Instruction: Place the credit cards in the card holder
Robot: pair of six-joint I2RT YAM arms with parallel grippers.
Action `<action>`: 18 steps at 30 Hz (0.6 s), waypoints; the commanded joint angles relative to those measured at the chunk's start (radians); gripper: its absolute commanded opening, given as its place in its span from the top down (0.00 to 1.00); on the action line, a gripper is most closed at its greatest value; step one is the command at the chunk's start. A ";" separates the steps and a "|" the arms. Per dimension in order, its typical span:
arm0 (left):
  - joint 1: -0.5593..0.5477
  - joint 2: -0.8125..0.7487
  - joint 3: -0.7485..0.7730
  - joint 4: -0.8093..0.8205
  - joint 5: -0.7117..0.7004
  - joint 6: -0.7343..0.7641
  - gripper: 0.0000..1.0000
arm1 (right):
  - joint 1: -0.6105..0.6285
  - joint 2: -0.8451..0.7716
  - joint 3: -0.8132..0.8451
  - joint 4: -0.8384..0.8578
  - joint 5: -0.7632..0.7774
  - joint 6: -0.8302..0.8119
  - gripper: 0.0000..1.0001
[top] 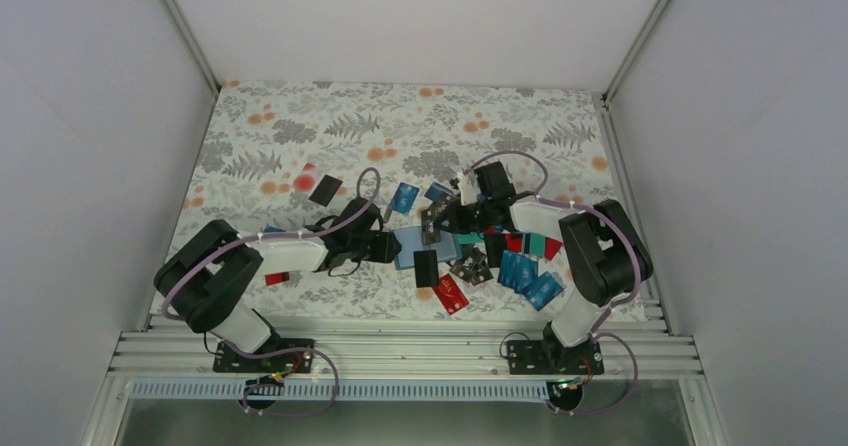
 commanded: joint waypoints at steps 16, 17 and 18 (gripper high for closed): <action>-0.078 0.118 0.037 -0.038 -0.119 -0.132 0.93 | -0.004 0.005 -0.041 0.028 -0.025 0.065 0.96; -0.077 0.119 0.036 -0.042 -0.125 -0.141 0.94 | -0.005 -0.003 -0.041 0.019 -0.021 0.067 0.96; -0.077 0.121 0.034 -0.045 -0.128 -0.149 0.95 | -0.006 -0.011 -0.042 0.016 -0.024 0.068 0.96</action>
